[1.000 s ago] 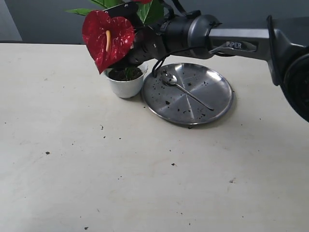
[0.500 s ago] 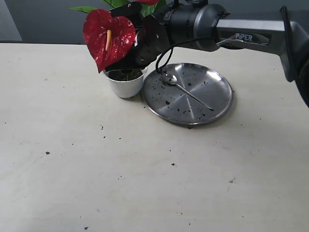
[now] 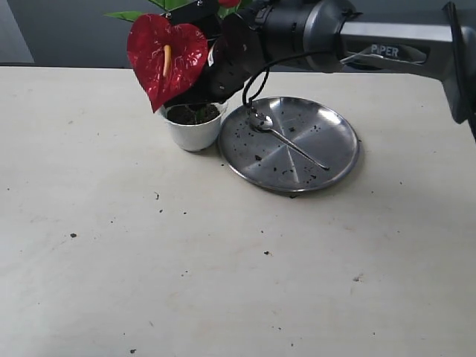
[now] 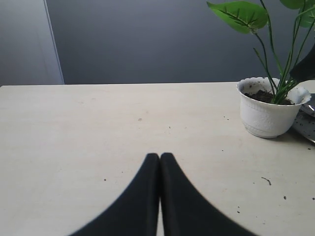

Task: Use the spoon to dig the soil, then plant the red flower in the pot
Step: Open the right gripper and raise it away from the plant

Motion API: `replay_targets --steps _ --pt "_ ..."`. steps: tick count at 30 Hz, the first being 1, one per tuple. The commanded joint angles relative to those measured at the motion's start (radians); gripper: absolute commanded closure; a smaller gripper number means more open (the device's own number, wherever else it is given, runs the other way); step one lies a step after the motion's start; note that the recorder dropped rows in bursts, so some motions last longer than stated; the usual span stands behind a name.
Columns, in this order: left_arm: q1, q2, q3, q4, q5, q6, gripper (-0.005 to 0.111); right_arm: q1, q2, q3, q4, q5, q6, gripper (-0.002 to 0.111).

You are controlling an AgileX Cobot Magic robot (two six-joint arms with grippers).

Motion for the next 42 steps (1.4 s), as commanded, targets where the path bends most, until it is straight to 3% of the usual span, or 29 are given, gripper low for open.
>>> replay_targets --steps 1,42 --pt "-0.005 -0.005 0.004 -0.007 0.0 0.0 0.106 -0.003 -0.034 -0.008 -0.003 0.004 -0.009 0.061" --pt "-0.005 -0.005 0.004 -0.007 0.0 0.0 0.106 -0.003 -0.109 -0.008 -0.033 0.175 -0.087 0.061"
